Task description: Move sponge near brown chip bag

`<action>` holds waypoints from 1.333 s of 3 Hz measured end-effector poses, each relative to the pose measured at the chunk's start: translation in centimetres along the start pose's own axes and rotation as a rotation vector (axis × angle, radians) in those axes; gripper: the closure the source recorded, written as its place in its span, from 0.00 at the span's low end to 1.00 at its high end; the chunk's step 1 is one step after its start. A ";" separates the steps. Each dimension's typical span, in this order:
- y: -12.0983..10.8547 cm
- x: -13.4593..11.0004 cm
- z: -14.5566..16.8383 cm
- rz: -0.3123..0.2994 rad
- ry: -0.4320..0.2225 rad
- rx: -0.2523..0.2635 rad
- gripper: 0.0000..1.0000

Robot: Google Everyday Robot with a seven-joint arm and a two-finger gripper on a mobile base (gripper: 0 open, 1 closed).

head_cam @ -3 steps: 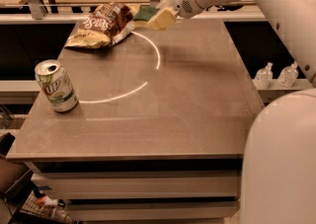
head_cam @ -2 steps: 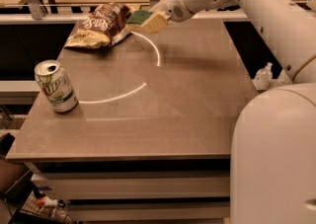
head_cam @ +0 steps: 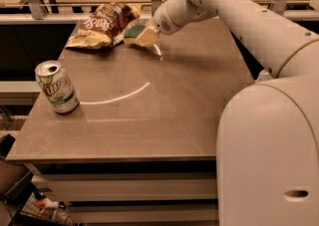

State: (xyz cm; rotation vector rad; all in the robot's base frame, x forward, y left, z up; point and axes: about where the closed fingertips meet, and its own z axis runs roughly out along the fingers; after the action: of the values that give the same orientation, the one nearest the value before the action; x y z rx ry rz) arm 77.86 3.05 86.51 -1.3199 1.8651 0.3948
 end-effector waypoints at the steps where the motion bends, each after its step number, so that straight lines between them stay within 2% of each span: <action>1: 0.2 0.2 0.5 0.003 0.006 -0.005 0.83; 4: 0.7 0.3 1.4 0.003 0.010 -0.020 0.13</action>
Offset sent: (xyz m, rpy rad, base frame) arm -0.0002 0.0021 -0.0051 -0.0043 0.0074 0.0002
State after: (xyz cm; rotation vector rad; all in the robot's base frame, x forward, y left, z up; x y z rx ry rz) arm 77.79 4.04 85.27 -1.3350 1.8755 0.4098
